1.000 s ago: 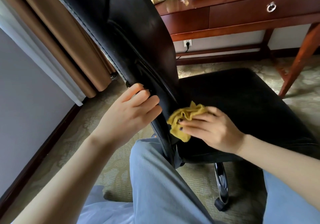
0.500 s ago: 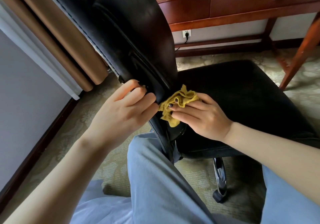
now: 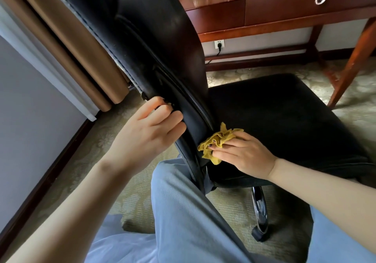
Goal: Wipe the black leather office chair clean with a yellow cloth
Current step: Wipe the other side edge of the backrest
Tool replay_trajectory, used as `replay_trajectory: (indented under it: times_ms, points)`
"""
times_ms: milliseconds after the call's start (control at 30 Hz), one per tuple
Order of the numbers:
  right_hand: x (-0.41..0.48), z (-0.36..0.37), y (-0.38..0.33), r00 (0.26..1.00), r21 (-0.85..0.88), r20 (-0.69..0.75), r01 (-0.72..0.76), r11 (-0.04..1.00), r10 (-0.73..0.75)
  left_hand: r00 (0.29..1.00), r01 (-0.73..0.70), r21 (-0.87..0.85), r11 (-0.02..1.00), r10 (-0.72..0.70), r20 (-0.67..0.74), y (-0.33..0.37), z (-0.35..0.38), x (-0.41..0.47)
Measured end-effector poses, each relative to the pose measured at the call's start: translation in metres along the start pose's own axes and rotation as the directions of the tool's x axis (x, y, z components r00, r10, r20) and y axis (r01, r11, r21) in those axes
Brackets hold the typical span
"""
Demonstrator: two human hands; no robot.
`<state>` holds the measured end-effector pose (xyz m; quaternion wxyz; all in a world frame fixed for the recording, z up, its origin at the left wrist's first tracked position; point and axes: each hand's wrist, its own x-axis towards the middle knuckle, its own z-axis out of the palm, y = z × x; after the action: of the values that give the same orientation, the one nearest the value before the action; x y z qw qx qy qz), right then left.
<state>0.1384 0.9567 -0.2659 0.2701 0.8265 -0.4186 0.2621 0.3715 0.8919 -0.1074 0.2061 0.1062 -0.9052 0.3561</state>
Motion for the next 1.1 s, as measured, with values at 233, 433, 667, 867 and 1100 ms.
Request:
replay_trajectory:
  times_ms: [233, 433, 667, 867, 1100]
  points:
    - [-0.03, -0.002, -0.009, 0.971, 0.178, 0.239, -0.063, 0.982, 0.02, 1.0, -0.005, 0.0, 1.0, 0.005, 0.013, 0.001, -0.004, 0.001]
    - [-0.019, -0.011, -0.013, 0.995, 0.248, 0.001, -0.101, 0.964, 0.104, 1.0, -0.005, -0.012, 1.0, 0.005, 0.006, 0.0, -0.003, 0.0]
    - [0.064, -0.041, -0.013, 0.928, 0.112, -0.363, -0.042, 0.993, 0.08, 1.0, -0.003, -0.005, 1.0, 0.003, 0.005, 0.0, -0.002, 0.002]
    - [0.072, -0.013, -0.02, 0.926, 0.068, -0.349, -0.13, 0.989, 0.145, 1.0, -0.016, -0.018, 1.0, 0.016, 0.006, -0.001, -0.001, 0.001]
    - [0.05, 0.015, -0.031, 0.929, 0.004, -0.337, -0.163, 0.987, 0.155, 1.0, 0.011, -0.044, 0.999, -0.01, 0.014, -0.002, 0.001, 0.001]
